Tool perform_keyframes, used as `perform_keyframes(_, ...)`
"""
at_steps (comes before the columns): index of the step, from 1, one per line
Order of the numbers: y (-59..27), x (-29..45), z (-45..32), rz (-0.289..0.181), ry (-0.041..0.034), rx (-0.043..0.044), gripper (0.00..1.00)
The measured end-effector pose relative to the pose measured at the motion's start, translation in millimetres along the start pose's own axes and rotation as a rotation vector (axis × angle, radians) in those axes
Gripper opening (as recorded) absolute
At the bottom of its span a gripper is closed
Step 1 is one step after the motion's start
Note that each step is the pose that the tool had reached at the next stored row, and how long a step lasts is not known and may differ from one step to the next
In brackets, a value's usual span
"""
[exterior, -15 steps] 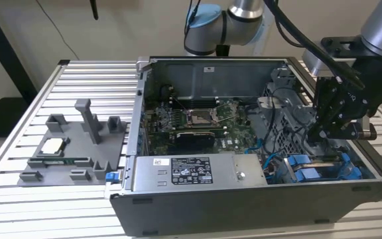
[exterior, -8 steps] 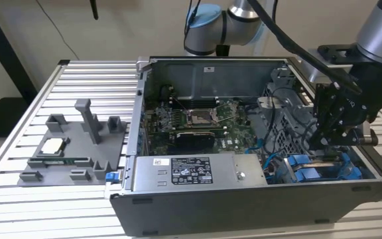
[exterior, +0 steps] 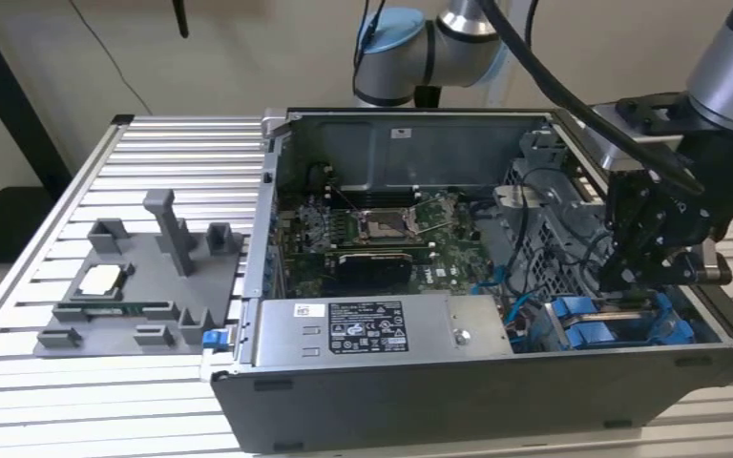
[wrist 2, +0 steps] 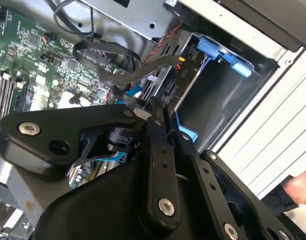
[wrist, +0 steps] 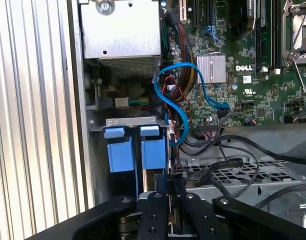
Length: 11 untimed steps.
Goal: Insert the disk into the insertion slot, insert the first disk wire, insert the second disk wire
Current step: 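Insert the second disk wire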
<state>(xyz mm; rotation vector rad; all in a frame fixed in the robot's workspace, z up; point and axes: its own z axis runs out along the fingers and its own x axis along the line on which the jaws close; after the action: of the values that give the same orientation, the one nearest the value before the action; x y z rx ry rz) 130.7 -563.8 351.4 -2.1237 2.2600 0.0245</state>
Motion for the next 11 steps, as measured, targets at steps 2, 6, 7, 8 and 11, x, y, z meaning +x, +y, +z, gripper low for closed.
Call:
perform_keyframes(2, -2.4, -0.2, 0.3, -0.005, -0.0003, -0.0004, 0.16)
perform_keyframes(6, -2.6, -0.2, 0.7, -0.009, 0.0019, 0.0016, 0.16)
perform_keyframes(7, -2.6, -0.2, 0.7, -0.009, 0.0020, 0.0016, 0.16)
perform_keyframes(8, -2.6, -0.2, 0.7, -0.009, 0.0020, 0.0016, 0.16)
perform_keyframes(11, -2.6, -0.2, 0.8, -0.009, 0.0020, 0.0017, 0.16)
